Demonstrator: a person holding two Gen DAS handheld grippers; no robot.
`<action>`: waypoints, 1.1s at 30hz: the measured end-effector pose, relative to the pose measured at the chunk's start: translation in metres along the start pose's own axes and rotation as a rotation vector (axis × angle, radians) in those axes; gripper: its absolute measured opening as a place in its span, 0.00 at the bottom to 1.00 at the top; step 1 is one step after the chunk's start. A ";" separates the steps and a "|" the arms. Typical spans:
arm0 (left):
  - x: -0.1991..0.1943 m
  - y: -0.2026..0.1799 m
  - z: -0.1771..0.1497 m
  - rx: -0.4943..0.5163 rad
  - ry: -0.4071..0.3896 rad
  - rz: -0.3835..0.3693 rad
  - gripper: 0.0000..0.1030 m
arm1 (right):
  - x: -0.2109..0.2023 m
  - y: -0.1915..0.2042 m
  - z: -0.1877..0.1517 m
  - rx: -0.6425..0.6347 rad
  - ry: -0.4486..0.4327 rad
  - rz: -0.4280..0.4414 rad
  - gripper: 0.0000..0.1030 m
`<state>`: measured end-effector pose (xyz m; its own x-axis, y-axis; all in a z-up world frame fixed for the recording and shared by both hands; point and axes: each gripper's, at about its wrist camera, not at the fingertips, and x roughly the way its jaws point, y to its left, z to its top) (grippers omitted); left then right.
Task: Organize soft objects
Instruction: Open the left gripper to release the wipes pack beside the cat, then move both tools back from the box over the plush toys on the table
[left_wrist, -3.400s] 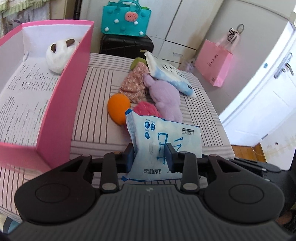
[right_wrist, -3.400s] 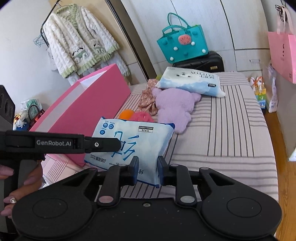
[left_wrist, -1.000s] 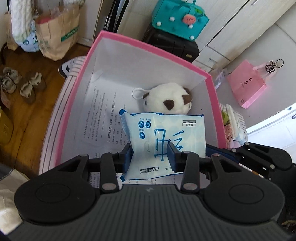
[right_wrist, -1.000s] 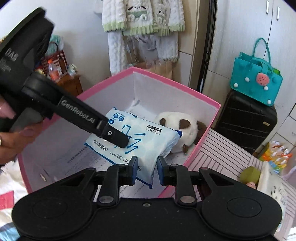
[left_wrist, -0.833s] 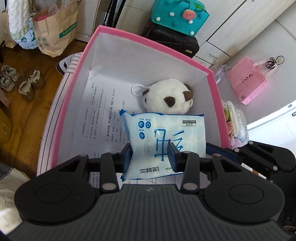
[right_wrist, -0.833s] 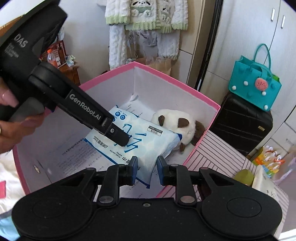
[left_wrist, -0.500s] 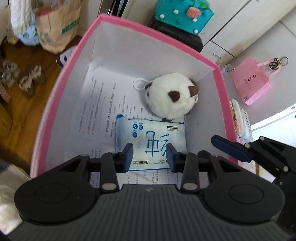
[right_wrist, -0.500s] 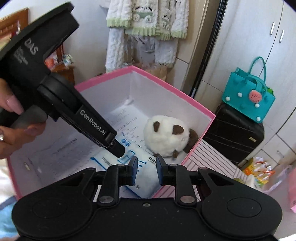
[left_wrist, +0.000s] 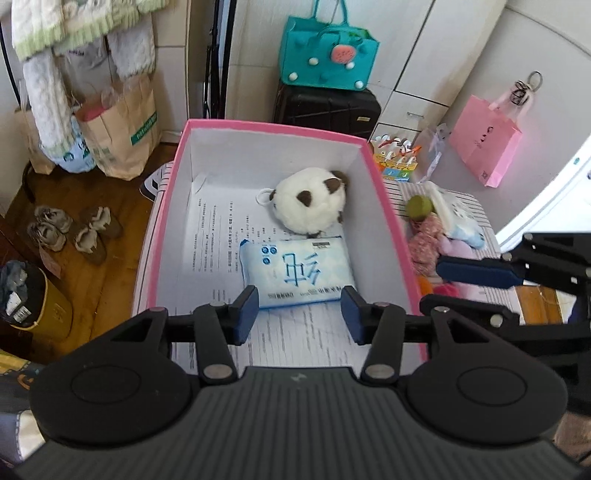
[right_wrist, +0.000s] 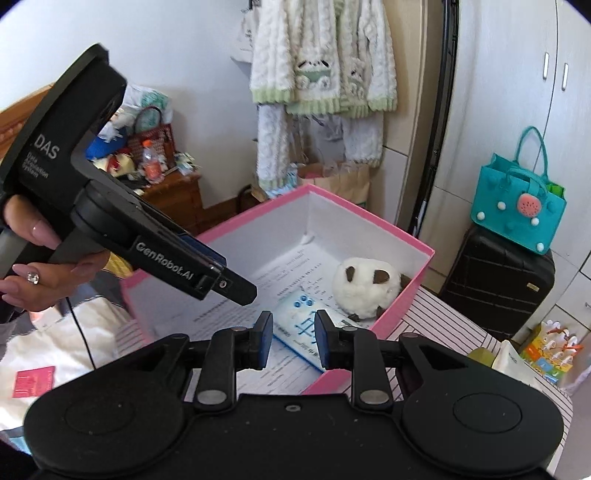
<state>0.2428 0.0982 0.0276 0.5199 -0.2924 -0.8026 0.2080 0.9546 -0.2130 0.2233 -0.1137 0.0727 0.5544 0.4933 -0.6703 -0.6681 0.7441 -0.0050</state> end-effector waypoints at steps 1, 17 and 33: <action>-0.007 -0.005 -0.003 0.013 -0.008 0.008 0.48 | -0.005 0.001 0.000 0.005 -0.005 0.006 0.28; -0.091 -0.066 -0.056 0.215 -0.146 0.100 0.55 | -0.096 0.016 -0.036 -0.021 -0.102 -0.038 0.37; -0.083 -0.119 -0.116 0.308 -0.188 -0.020 0.62 | -0.150 0.001 -0.125 0.032 -0.142 -0.104 0.48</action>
<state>0.0785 0.0156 0.0548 0.6507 -0.3439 -0.6770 0.4449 0.8952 -0.0271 0.0776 -0.2435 0.0810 0.6858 0.4698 -0.5559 -0.5886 0.8072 -0.0440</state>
